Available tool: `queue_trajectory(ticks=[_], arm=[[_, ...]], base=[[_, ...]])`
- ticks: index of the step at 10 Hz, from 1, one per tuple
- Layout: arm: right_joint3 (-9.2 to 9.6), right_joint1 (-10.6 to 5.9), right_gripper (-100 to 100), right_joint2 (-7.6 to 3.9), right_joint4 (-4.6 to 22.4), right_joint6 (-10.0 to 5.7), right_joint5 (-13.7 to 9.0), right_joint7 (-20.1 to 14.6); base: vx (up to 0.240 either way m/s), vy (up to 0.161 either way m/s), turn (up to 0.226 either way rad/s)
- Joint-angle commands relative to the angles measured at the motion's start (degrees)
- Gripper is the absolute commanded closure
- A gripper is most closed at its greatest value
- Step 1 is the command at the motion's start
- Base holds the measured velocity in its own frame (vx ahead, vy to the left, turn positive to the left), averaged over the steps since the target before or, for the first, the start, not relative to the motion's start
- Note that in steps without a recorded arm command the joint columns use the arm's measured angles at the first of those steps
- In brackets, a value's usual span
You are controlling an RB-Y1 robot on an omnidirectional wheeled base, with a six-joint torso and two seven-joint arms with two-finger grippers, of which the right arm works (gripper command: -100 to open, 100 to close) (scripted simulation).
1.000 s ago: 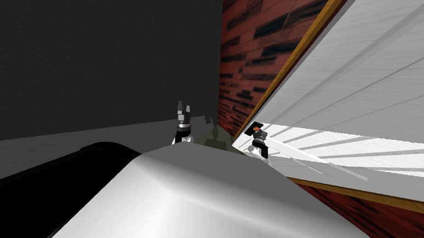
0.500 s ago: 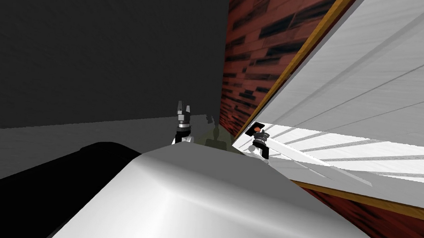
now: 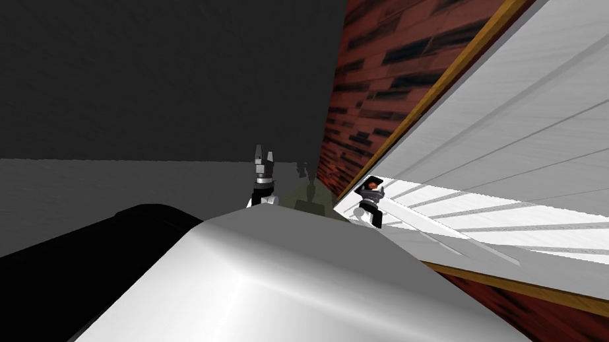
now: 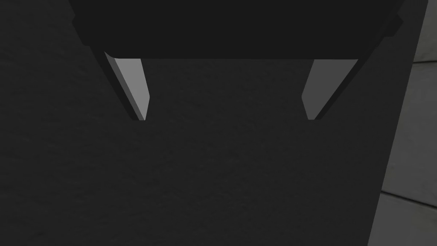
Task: Pull the door open
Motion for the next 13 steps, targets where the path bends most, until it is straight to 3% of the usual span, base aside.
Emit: queue_trajectory(ticks=[1, 2, 3, 9, 13], arm=[[0.55, 0.27, -100, 0.83, -0.92, -0.32, -2.62, -2.86], [0.90, 0.52, -100, 1.41, -1.62, -0.49, -4.29, -4.47], [0.90, 0.52, -100, 1.41, -1.62, -0.49, -4.29, -4.84], [2.88, 1.96, -100, 4.60, -5.47, -1.46, -13.53, -14.80], [3.71, 2.56, -100, 5.99, -7.10, -1.87, -17.44, -19.02]], base=[[-0.096, -0.007, 0.052], [-0.096, -0.029, 0.054], [-0.062, -0.018, 0.021], [-0.087, -0.006, 0.046], [-0.069, 0.000, 0.033]])
